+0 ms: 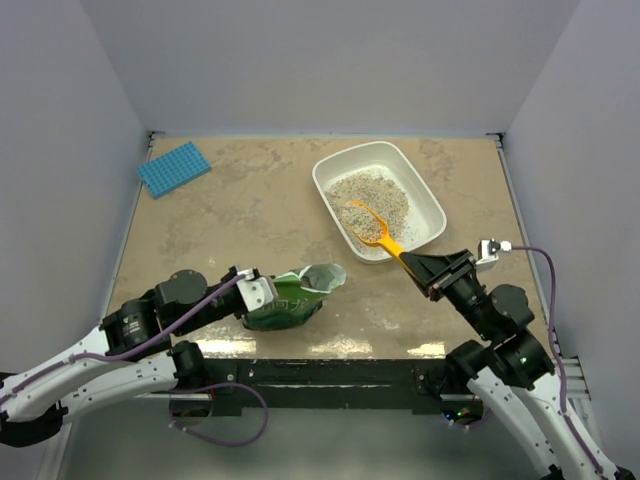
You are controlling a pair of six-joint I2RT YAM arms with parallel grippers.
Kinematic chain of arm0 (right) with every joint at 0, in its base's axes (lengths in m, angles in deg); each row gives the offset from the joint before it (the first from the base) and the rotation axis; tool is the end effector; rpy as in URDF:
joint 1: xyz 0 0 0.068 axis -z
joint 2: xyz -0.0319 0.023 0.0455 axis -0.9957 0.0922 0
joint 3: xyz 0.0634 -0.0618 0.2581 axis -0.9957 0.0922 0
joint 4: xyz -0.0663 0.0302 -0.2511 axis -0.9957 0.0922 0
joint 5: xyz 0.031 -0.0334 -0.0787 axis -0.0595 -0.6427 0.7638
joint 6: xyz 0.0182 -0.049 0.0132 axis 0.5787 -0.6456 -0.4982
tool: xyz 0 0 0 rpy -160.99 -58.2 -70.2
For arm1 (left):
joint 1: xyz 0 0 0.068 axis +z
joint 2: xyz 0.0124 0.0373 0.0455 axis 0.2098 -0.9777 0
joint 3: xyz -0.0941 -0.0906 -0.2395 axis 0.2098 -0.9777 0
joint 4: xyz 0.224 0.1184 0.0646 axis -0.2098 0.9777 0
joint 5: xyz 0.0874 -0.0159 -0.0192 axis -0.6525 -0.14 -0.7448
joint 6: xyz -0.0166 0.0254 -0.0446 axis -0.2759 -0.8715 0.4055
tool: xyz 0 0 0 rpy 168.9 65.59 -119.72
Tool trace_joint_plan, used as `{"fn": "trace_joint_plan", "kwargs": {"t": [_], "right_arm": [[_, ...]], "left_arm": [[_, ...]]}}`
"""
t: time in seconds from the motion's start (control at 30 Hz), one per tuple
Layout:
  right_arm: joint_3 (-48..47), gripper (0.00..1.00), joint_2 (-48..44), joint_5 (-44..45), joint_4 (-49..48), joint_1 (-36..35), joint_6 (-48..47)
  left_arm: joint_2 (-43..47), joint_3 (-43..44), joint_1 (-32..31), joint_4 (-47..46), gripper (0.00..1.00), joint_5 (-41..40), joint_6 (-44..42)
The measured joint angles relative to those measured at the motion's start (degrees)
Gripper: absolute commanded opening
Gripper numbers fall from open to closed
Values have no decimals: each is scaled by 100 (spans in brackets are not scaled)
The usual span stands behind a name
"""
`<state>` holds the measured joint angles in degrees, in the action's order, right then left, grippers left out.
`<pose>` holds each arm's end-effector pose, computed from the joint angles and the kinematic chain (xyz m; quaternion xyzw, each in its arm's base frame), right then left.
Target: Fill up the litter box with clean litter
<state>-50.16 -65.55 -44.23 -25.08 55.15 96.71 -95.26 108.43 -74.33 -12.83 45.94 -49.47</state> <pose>0.0745 0.0455 0.3020 0.2710 0.6465 0.5985 0.3878 0.0593 -0.1039 0.3346 0.4921 0.6273 -0.1785 0.5765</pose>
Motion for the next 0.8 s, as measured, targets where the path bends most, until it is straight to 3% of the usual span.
{"fn": "trace_joint_plan", "kwargs": {"t": [0.47, 0.63, 0.8], "right_arm": [[1237, 0, 632, 2168, -592, 0, 39], [1121, 0, 1840, 2549, -695, 0, -417], [264, 0, 3213, 2802, -474, 0, -1314]], "left_arm": [[354, 0, 0, 258, 0, 177, 118], [391, 0, 0, 271, 0, 212, 155], [400, -2, 0, 271, 0, 216, 160]]}}
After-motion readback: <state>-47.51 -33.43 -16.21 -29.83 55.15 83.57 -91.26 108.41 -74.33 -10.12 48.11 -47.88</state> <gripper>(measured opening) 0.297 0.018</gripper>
